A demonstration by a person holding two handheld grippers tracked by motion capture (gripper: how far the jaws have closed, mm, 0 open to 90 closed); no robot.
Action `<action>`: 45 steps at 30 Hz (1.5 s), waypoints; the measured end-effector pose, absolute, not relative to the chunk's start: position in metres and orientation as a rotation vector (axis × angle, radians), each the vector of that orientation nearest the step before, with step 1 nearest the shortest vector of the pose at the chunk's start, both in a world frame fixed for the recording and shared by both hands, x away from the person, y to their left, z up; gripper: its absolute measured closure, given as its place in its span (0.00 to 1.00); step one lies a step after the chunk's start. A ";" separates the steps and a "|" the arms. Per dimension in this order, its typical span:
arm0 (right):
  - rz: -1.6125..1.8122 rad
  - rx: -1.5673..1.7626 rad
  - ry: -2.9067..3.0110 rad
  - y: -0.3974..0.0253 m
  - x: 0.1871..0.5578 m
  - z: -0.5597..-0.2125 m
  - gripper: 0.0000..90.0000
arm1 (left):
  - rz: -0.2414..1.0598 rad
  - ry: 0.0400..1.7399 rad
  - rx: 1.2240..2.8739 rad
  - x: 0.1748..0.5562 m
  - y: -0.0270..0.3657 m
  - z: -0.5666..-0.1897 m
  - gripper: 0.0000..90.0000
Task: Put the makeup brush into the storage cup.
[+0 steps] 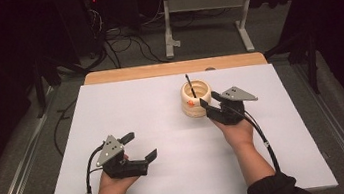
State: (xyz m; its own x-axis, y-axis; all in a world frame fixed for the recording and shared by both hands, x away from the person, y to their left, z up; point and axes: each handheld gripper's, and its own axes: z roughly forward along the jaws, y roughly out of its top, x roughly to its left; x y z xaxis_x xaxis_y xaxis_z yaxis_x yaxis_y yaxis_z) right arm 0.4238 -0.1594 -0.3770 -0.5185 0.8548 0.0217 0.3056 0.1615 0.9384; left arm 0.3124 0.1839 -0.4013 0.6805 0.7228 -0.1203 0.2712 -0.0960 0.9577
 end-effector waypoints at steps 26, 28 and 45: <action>1.384 1.043 1.951 -0.184 0.375 -0.382 0.14 | 0.455 0.817 1.687 0.313 0.182 -0.404 0.03; 1.380 1.048 1.949 -0.186 0.371 -0.383 0.11 | 0.455 0.817 1.687 0.313 0.182 -0.403 0.03; 1.362 1.043 1.936 -0.215 0.329 -0.389 0.01 | 0.451 0.817 1.694 0.311 0.180 -0.405 0.03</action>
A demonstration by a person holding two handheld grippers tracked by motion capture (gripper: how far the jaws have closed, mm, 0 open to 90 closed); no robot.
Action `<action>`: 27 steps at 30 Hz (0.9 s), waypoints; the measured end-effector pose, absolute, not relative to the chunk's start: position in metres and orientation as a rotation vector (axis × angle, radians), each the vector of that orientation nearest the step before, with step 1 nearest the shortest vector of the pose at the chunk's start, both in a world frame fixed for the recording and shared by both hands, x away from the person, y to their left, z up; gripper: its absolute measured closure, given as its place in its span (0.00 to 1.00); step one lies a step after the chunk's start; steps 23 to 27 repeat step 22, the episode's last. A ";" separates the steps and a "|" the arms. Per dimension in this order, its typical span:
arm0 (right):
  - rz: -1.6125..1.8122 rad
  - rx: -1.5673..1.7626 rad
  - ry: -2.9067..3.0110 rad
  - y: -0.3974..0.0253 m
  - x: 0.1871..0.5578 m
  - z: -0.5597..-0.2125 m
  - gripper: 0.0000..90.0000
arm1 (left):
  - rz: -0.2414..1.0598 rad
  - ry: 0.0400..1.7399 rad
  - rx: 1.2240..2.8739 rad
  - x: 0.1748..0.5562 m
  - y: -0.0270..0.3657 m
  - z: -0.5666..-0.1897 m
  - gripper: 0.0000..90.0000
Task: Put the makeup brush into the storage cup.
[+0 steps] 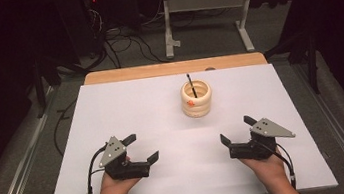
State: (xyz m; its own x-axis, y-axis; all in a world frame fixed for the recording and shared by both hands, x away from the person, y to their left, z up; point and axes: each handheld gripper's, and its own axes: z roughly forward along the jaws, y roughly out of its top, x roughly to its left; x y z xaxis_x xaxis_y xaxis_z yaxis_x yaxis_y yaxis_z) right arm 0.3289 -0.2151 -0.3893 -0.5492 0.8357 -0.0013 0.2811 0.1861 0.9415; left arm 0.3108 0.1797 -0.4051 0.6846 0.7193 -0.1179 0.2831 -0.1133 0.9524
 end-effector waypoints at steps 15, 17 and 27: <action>1.349 1.033 1.912 -0.232 0.311 -0.400 0.01 | 0.440 0.812 1.686 0.301 0.174 -0.400 0.03; 1.350 1.041 1.911 -0.232 0.312 -0.401 0.01 | 0.435 0.817 1.693 0.303 0.174 -0.402 0.03; 1.340 1.035 1.908 -0.232 0.312 -0.401 0.01 | 0.439 0.814 1.697 0.304 0.175 -0.403 0.03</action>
